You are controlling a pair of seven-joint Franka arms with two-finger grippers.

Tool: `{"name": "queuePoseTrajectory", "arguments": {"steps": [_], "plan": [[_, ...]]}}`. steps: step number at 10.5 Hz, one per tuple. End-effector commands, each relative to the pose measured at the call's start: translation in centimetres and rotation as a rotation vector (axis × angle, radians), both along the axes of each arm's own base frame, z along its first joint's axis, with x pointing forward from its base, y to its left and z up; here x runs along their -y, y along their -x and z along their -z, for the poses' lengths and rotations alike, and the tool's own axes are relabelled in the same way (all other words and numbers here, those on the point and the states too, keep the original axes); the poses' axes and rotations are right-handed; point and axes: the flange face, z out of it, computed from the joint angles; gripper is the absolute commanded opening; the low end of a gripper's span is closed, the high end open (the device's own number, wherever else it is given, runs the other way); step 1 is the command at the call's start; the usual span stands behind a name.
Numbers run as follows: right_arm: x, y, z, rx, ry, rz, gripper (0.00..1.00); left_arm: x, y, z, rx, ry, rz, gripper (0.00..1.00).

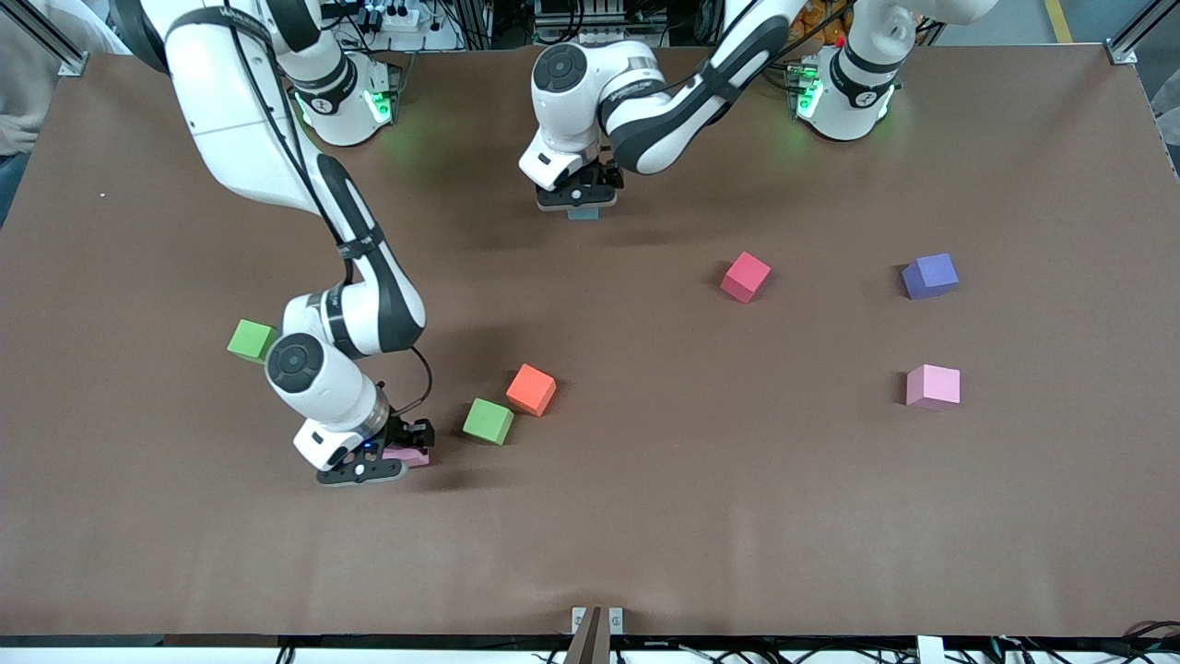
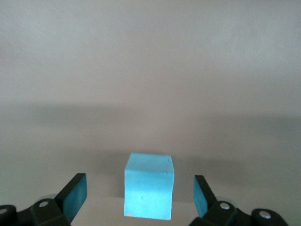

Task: Arrange blocks into number 1
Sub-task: 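Set the cyan cube down mid-table while the right gripper grasps the pink cube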

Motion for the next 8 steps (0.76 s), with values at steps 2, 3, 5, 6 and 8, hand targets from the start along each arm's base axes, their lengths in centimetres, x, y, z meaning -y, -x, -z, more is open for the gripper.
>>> {"name": "queuePoseTrajectory", "arguments": {"steps": [2, 3, 5, 6, 8], "plan": [[-2.4, 4.7, -7.1, 0.000, -0.028, 0.127, 0.63, -7.5, -9.0, -3.0, 0.033, -0.040, -0.208, 1.00], [-4.0, 6.5, -7.9, -0.006, -0.033, 0.151, 0.63, -11.2, -13.2, -3.2, 0.035, -0.043, -0.251, 1.00], [-8.6, 10.6, -8.7, -0.047, -0.052, 0.188, 0.63, -17.7, -19.0, -3.2, 0.027, -0.037, -0.250, 1.00], [-10.9, 12.8, -8.8, -0.077, -0.050, 0.182, 0.63, -21.0, -21.2, -2.8, 0.014, -0.037, -0.221, 1.00], [-15.6, 17.3, -8.6, -0.104, -0.053, 0.158, 0.63, -27.9, -24.5, -2.8, -0.027, -0.063, -0.180, 1.00]]}}
